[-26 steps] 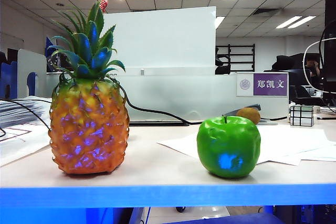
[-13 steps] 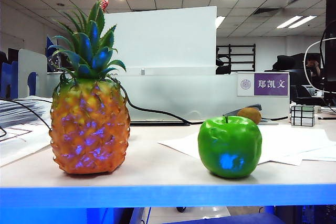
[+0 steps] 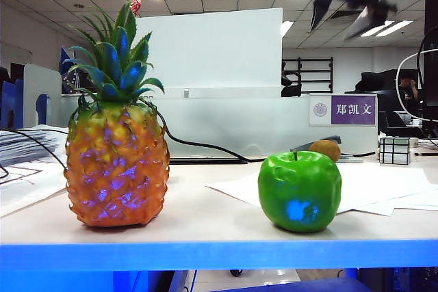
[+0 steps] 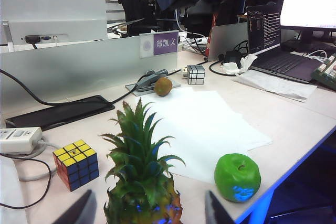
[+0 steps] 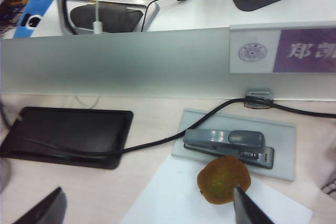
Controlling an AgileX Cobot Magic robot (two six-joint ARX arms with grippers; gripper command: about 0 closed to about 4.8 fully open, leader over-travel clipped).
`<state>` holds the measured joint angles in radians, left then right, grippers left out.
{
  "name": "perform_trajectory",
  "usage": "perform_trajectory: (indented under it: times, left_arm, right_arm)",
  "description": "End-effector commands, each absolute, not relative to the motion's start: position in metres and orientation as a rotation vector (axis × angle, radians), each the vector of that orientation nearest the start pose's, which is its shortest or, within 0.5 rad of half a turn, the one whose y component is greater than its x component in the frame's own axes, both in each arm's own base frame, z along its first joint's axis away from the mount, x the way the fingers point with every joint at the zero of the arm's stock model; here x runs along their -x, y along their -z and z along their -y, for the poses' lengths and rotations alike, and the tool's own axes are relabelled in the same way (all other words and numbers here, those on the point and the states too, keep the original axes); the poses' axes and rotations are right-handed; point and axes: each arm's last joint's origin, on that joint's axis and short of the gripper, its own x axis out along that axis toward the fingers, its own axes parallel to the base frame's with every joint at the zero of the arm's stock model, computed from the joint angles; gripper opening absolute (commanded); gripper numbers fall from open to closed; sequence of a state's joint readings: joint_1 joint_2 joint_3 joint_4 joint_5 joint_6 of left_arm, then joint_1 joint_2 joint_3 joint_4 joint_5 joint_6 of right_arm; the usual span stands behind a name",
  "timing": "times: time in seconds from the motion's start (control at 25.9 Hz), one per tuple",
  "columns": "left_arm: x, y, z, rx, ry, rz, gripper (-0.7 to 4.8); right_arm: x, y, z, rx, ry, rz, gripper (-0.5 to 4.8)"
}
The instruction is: Arrange all the fruits from large to small from left to right in a row.
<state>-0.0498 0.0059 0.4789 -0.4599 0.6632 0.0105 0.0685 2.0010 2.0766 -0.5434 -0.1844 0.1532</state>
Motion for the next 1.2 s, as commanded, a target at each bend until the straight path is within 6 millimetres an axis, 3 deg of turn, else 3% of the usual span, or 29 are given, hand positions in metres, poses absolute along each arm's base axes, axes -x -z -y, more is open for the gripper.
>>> perform_trajectory:
  times: [0.04,0.19,0.5,0.85,1.2]
  left_arm:
    - [-0.037,-0.272,0.02,-0.021,0.715,0.027,2.74]
    - [-0.037,-0.272,0.02,-0.021,0.715,0.027,2.73]
    - [-0.037,-0.272,0.019,-0.012,0.674,0.019,2.74]
    - [-0.037,-0.272,0.019,-0.012,0.671,0.019,2.74]
    - [-0.037,-0.272,0.019,-0.012,0.671,0.019,2.74]
  right_arm:
    - [-0.478,-0.359,-0.038,-0.182,-0.207,-0.511,4.18]
    - [-0.496,-0.328,-0.038,-0.171,-0.152,-0.566,4.29]
    - [-0.511,-0.292,-0.038,-0.166,-0.099,-0.645,4.31]
    - [-0.522,-0.258,-0.04,-0.271,-0.102,-0.723,4.31]
    - [-0.533,-0.24,-0.043,-0.319,-0.089,-0.704,4.3]
